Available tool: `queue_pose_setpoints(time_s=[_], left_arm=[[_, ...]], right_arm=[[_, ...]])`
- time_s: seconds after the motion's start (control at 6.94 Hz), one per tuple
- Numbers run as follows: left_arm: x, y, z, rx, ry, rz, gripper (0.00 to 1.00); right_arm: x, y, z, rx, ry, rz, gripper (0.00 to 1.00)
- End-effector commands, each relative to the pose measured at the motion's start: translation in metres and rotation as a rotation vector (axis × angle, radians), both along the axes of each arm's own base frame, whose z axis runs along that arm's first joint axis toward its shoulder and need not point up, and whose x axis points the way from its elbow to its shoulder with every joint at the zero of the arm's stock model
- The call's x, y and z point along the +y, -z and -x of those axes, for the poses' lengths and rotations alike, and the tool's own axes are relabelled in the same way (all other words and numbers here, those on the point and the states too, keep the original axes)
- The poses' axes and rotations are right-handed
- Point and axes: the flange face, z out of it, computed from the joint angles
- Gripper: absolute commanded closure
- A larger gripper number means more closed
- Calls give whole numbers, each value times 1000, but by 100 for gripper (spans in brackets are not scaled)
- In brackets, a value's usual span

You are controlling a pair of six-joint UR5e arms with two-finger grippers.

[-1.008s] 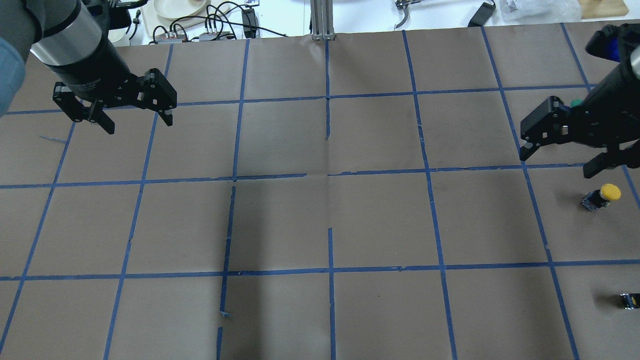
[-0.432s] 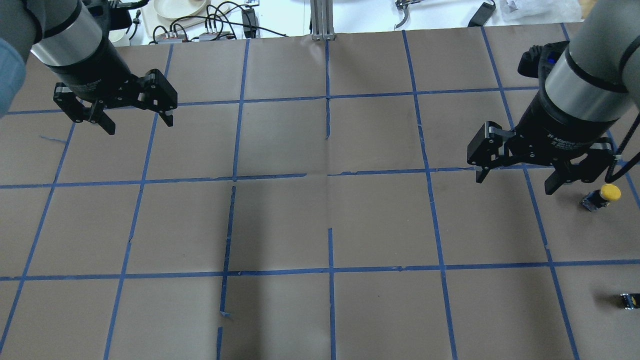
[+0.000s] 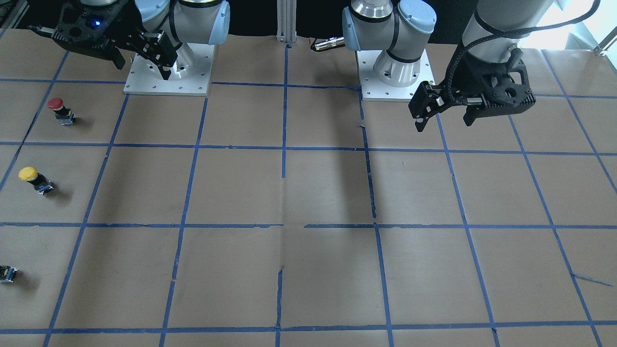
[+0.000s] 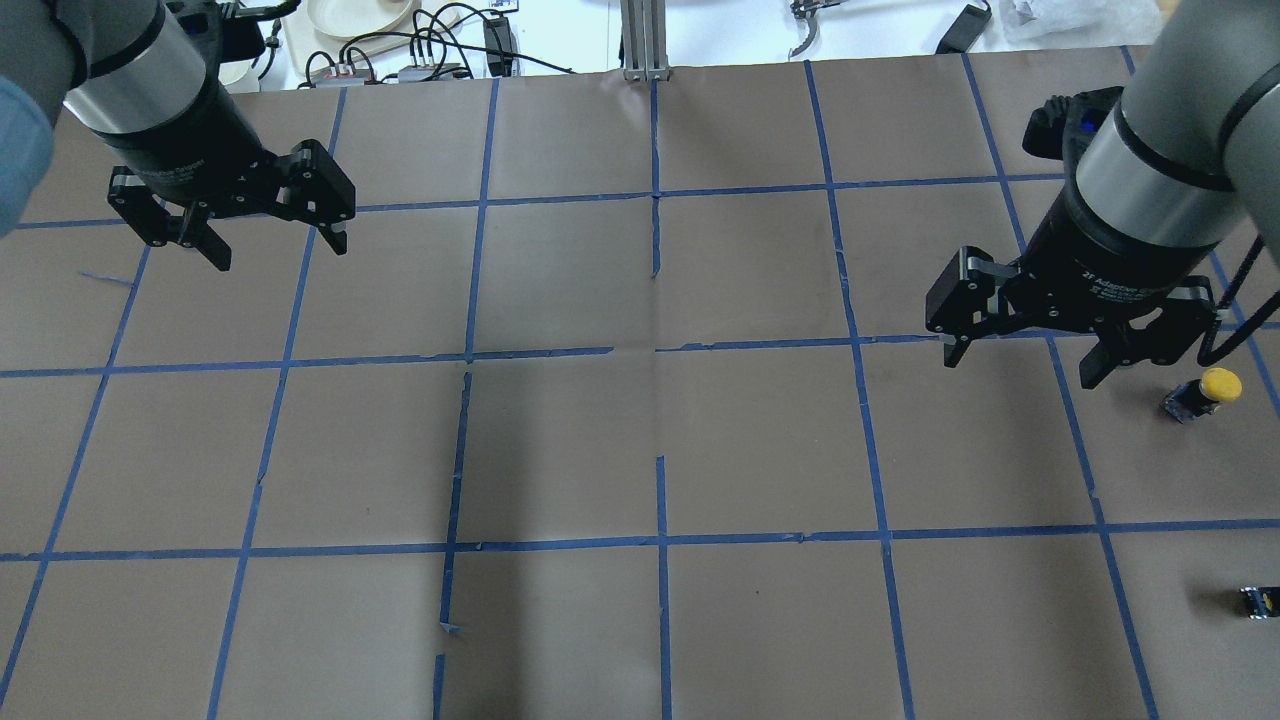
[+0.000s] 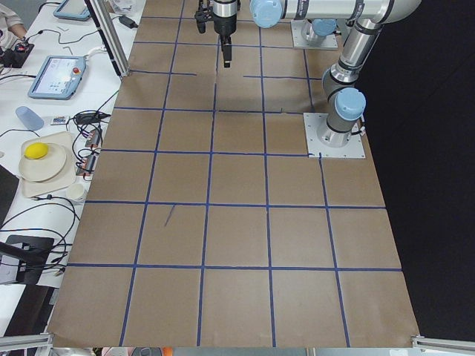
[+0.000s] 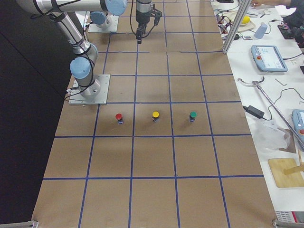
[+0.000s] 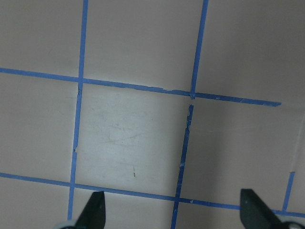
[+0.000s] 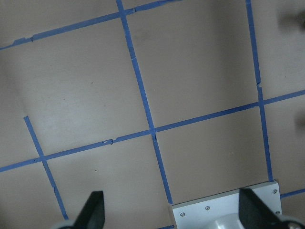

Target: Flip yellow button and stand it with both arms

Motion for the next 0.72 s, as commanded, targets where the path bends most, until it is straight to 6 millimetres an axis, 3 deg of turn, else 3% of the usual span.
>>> queue_pose_setpoints(time_s=[0.0, 0.58], left_arm=[[0, 0, 0, 0, 1, 0, 0], [1, 2, 0, 0, 1, -4, 0]], right_arm=[[-1, 3, 0, 0, -3, -7, 0], [-1, 2, 0, 3, -2, -6, 0]])
